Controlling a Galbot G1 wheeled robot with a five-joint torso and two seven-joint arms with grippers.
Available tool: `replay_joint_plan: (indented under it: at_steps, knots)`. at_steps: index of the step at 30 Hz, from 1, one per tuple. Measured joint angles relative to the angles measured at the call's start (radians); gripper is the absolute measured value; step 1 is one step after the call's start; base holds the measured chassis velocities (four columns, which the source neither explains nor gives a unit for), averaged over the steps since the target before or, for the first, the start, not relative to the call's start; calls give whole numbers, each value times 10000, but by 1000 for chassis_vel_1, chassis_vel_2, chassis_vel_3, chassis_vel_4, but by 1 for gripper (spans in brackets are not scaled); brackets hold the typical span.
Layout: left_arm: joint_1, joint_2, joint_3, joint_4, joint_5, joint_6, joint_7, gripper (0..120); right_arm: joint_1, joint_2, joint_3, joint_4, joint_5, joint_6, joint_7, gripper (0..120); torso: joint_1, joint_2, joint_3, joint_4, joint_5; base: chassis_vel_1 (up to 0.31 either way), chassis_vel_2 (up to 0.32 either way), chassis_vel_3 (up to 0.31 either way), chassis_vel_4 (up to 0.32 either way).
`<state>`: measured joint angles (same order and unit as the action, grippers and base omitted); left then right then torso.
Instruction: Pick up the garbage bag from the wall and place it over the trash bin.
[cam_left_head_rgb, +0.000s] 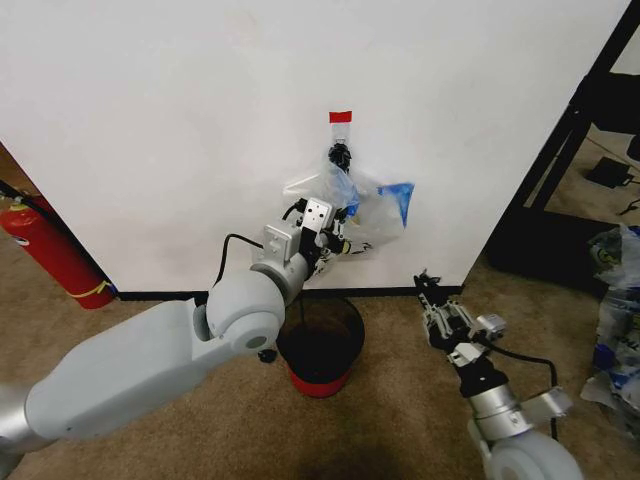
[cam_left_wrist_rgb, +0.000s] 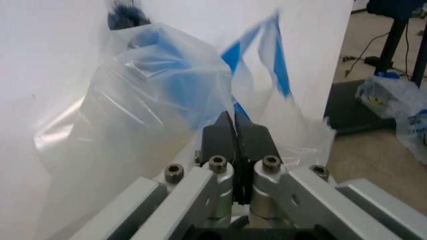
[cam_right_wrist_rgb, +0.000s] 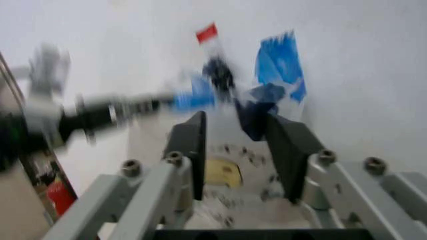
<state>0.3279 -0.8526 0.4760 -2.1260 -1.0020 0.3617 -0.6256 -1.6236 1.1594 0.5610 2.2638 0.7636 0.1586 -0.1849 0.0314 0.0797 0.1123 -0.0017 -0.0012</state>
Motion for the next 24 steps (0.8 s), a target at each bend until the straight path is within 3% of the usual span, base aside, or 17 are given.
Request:
replay_joint_plan:
  at_steps: [7,8,12,17,24]
  knots:
    - [590,-170,159,190,423,-53,110,0,1710,-1430,313,-607,1827,-620,1541,66,1,0,1,4,5,0,0,0,0]
    - [590,-170,159,190,423,-53,110,0,1710,-1430,313,-607,1827,-620,1541,66,1,0,1,4,5,0,0,0,0]
    - [557,-318,279,324,501,-49,115,0,3301,-2336,-512,-1668,1894,-1021,2441,82,3,-1,3,4,1,0,0,0,0]
    - [419,-344,324,410,482,-33,115,0,4860,-2724,-1820,-2425,1492,-1477,2766,98,3,-1,3,4,1,0,0,0,0]
    - [340,-326,356,425,393,1,115,0,6411,-3224,-3562,-3622,-878,-1725,2515,100,3,-1,2,0,3,0,0,0,0]
